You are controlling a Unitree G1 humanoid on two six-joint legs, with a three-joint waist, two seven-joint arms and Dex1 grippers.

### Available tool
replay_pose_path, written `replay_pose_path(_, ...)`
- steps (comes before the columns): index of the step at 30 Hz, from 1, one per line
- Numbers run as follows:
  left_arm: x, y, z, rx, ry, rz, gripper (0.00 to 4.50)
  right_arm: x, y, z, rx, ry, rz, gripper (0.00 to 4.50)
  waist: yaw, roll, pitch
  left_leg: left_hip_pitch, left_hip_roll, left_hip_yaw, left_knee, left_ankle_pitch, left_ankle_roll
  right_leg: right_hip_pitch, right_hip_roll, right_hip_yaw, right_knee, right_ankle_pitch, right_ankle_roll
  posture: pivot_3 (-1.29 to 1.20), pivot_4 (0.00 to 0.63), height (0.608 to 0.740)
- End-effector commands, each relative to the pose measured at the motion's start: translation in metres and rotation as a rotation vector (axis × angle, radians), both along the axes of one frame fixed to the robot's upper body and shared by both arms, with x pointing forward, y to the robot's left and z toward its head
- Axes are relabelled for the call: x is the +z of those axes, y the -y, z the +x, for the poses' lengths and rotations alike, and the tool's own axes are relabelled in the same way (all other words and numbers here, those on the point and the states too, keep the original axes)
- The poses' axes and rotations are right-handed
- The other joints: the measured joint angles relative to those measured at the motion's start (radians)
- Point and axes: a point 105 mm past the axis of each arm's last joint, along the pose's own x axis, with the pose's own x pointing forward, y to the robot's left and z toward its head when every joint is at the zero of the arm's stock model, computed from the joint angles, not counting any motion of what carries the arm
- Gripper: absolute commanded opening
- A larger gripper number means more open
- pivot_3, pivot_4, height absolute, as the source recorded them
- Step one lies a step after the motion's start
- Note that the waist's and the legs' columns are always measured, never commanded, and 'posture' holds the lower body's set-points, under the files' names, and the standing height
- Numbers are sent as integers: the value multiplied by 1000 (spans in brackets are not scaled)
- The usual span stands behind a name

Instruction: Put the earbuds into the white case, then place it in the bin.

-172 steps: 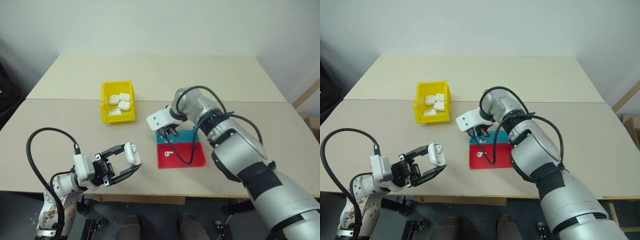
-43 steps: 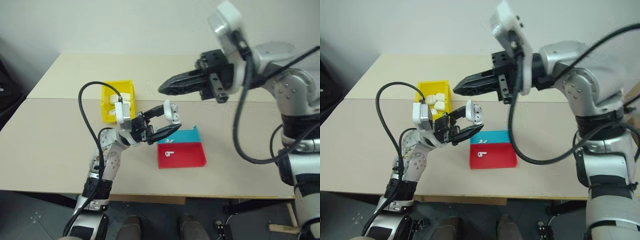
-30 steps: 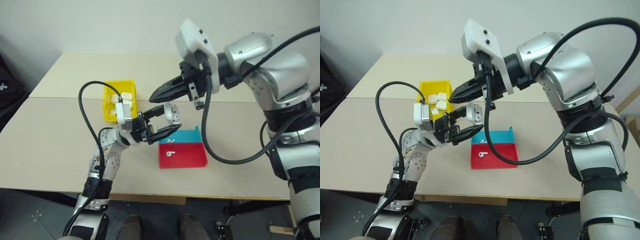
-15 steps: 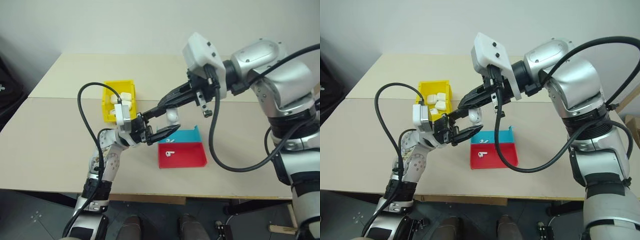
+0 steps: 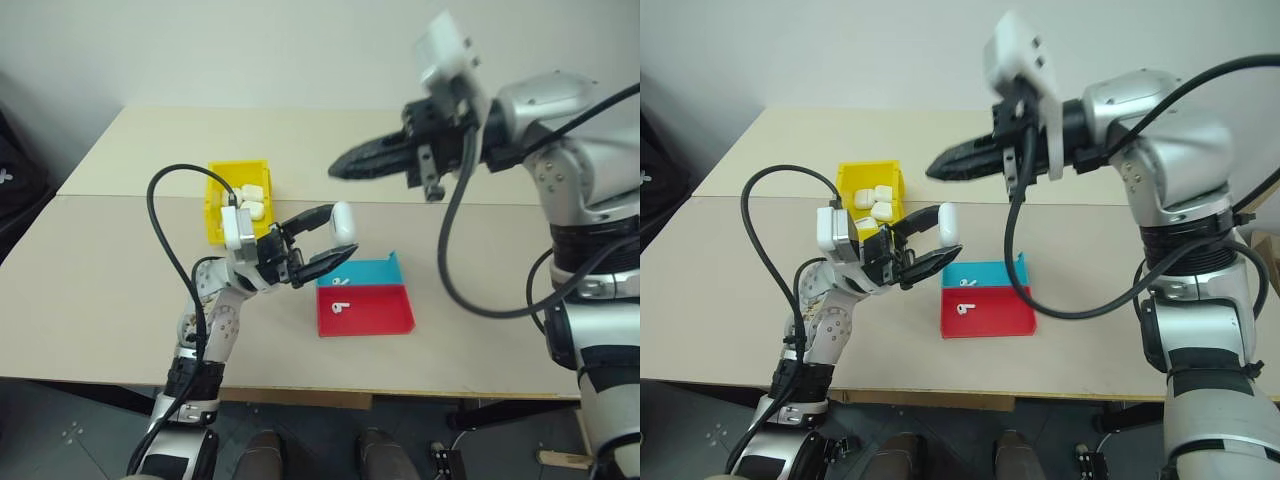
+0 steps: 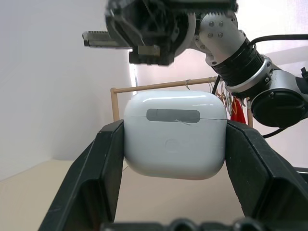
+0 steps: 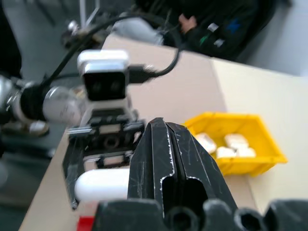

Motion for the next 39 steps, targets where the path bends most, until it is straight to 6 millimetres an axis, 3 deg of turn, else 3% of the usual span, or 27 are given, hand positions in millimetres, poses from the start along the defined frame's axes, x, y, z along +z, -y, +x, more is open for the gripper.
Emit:
replay_pose_path(1,22,-10,-17,-35,43,-101,2778,30,16,-6,-23,15,172,37,-1,0,0,0,0,0,0,0,0,0,0,0,0,0,0,0,150,740)
replay_pose_path(5,25,-17,-26,-51,50,-93,2778,17,29,-2,-83,-6,188,37,0,0,0,0,0,0,0,0,0,0,0,0,0,0,0,0,150,740)
replay_pose_path(10,24,-24,-16,115,29,-61,2778,-1,37,4,-184,-113,213,37,0,0,0,1,0,0,0,0,0,1,0,0,1,0,0,0,150,740)
replay_pose_path(13,28,-29,6,342,-99,47,2778,-9,45,1,-226,-145,246,37,0,0,0,0,0,0,0,0,0,1,0,0,0,0,0,0,150,740)
replay_pose_path(16,51,-42,22,567,-159,-13,2778,-15,54,-5,-253,-180,269,37,4,-1,1,-1,0,-1,0,0,0,0,0,0,0,0,0,0,150,740)
replay_pose_path(18,58,-51,41,783,-180,45,2778,-20,58,-5,-287,-197,279,37,11,-1,1,-1,-1,-1,1,0,0,0,-1,-1,0,0,0,0,150,740)
replay_pose_path(20,61,-70,67,1027,-275,69,2778,-24,62,-4,-321,-222,302,37,19,-1,1,-1,-1,-1,1,0,0,0,0,-1,0,0,1,0,150,740)
replay_pose_path(24,57,-102,94,1291,-439,40,2778,-37,66,1,-379,-269,316,37,19,-2,1,0,-1,-1,2,0,0,2,0,-1,0,0,1,0,150,740)
replay_pose_path(26,50,-109,103,1356,-482,72,2778,-42,66,4,-398,-289,309,37,15,-2,1,0,-1,-1,1,0,0,1,0,-1,0,0,1,0,150,740)
replay_pose_path(28,37,-112,113,1420,-494,213,2778,-48,66,8,-425,-316,292,37,16,-2,1,-2,-1,-1,0,0,0,-2,0,0,0,0,1,0,150,740)
replay_pose_path(32,40,-104,125,1360,-514,115,2778,-53,67,15,-468,-337,280,37,22,-2,1,-4,-2,-1,0,1,-1,-4,-1,0,0,0,0,0,150,740)
replay_pose_path(39,35,-99,150,1409,-535,147,2778,-64,67,17,-513,-340,240,37,25,-3,1,-4,-2,-1,0,1,-1,-3,-1,-1,0,0,1,0,150,740)
